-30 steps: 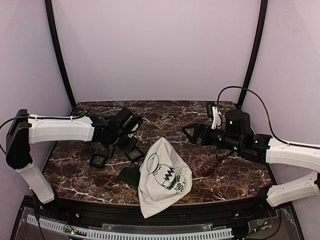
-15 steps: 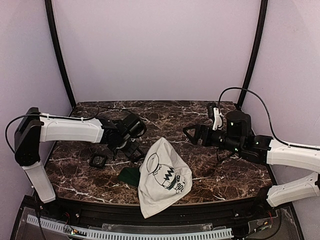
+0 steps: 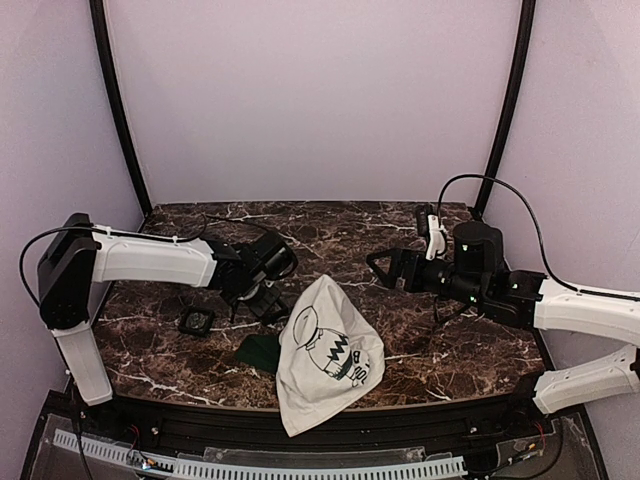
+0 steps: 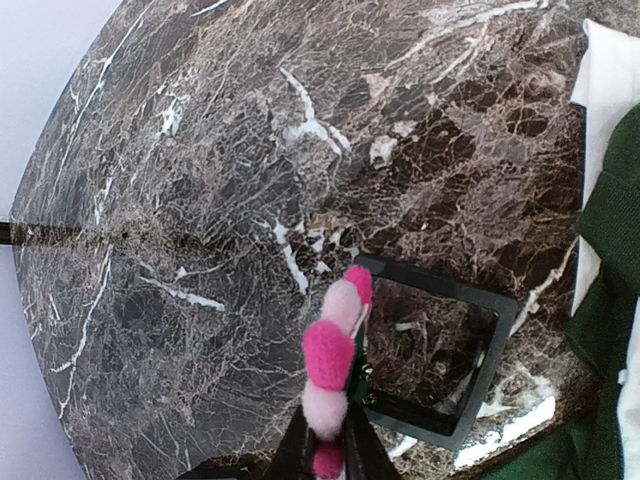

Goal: Remove the brooch from the garment
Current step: Place the brooch in the brooch box, then reset both arms

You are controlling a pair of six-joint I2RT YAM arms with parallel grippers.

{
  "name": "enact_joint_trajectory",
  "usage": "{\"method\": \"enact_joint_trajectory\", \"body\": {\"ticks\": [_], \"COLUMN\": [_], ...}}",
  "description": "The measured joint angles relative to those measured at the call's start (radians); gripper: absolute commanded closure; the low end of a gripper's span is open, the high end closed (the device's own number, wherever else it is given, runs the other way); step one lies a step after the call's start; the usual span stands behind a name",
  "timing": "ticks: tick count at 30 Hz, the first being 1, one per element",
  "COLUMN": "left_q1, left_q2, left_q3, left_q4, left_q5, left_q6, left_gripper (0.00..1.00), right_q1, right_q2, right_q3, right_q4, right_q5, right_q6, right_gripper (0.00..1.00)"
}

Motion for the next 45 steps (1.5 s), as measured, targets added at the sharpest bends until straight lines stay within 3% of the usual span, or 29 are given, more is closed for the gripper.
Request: {"method": "enact_joint_trajectory", "body": {"ticks": [7, 22, 34, 38, 45], "left_q1": [-0.009, -0.013, 0.000, 0.068, 0.331], "left_q2": [0.008, -0.011, -0.183, -0.228, -0.352], "left_q3": [0.001, -0.006, -0.066, -0.098, -0.194], "left_q4": [-0.006, -0.015, 0.008, 0.046, 0.190], "left_q5": [0.026, 0.140, 0.200, 0.232, 0.268], "left_q6": [-0.002, -0.040, -0.107, -0.133, -0.182], "left_gripper": [0.74, 0.31, 0.07, 0.03, 0.01], "right_q1": [0.000, 0.000, -0.002, -0.042, -0.187], "right_q2": [0.000, -0.014, -0.007, 0.033, 0.115], "right_q3": [-0.001, -0.001, -0.001, 0.000, 0.004], "right_q4": [0.000, -0.015, -0.036, -0.037, -0.035], "right_q5": [0.005, 0.021, 0.034, 0.033, 0.019], "right_q6": [0.001, 0.002, -0.003, -0.010, -0.042], "right_gripper": [0.01, 0.01, 0.01, 0.01, 0.01]}}
